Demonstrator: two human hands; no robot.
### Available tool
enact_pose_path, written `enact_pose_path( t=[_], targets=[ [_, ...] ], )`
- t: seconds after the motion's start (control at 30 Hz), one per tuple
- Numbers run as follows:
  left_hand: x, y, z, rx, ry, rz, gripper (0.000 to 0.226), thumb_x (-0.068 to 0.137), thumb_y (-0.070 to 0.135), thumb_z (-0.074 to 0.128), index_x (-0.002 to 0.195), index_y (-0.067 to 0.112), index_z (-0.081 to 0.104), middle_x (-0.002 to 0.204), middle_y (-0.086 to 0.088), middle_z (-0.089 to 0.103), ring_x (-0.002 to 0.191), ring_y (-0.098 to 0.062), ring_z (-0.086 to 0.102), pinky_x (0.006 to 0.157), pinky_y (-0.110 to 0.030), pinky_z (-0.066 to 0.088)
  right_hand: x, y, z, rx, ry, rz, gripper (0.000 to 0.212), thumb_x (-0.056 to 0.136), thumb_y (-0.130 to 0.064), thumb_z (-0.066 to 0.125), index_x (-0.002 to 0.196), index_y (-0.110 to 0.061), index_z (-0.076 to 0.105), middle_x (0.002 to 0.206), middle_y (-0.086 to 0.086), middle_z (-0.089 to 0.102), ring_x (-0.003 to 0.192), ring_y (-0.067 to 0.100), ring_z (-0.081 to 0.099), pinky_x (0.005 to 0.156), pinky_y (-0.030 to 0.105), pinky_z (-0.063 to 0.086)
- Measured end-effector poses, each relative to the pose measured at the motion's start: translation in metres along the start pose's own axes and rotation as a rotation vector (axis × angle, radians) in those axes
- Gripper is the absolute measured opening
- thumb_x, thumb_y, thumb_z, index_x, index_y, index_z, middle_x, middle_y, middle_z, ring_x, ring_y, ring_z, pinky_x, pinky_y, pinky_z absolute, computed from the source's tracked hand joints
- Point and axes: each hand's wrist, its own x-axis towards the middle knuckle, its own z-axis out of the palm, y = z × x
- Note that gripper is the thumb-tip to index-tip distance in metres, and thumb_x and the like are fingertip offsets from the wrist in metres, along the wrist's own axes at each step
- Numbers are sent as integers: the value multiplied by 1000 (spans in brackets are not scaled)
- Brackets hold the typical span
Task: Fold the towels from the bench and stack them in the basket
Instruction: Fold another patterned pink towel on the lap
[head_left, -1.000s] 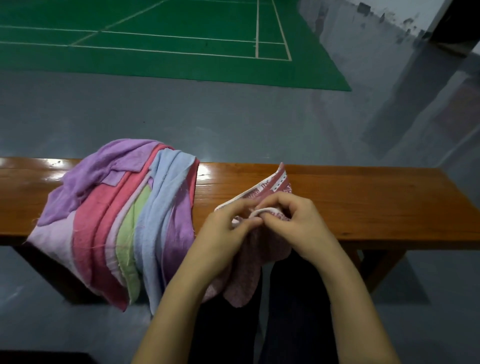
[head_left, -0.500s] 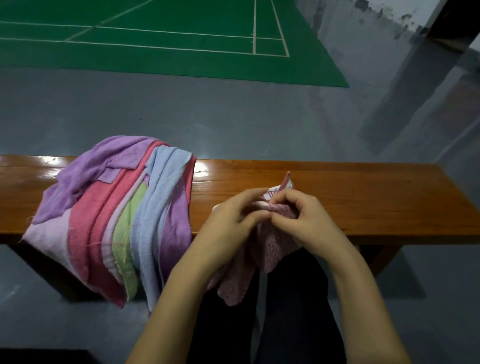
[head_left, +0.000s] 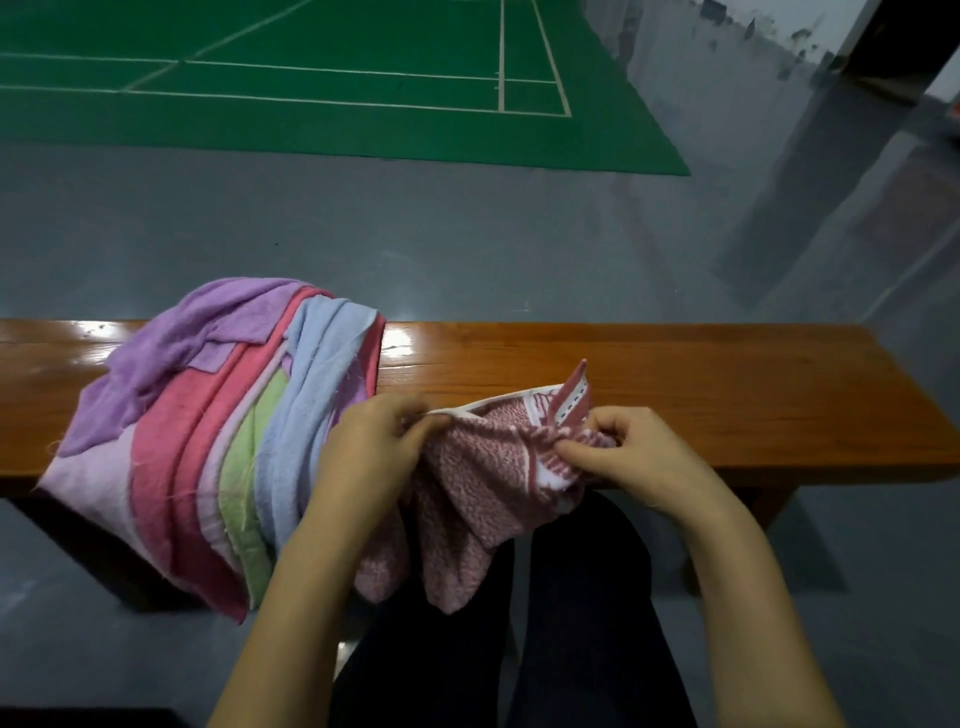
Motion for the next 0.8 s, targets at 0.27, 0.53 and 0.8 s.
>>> enact_pose_path(
  t=[0.27,0.53,0.8],
  targets=[
    [-8,26,17,-115,-231,113,16,79,39,53,94,38,59,81,12,69,81,-10,64,76,-39,50,3,-21,47,290,-121,-183,36,73,-29,78,102,-29,57,106,-4,68,103,11,64,94,39,51],
    [-9,5,2,-57,-15,18,15,84,31,68,77,20,63,67,4,63,66,-13,57,66,-33,45,1,-3,20,92,132,-145,15,75,-22,79,71,-16,66,68,-7,66,68,7,62,64,30,50],
    [-6,2,-5,-128,63,-261,7,90,22,59,91,28,56,73,12,56,68,-10,53,58,-22,35,-9,-4,14,345,158,-65,16,79,-16,75,77,-3,65,86,14,72,79,22,70,80,47,57]
  ],
)
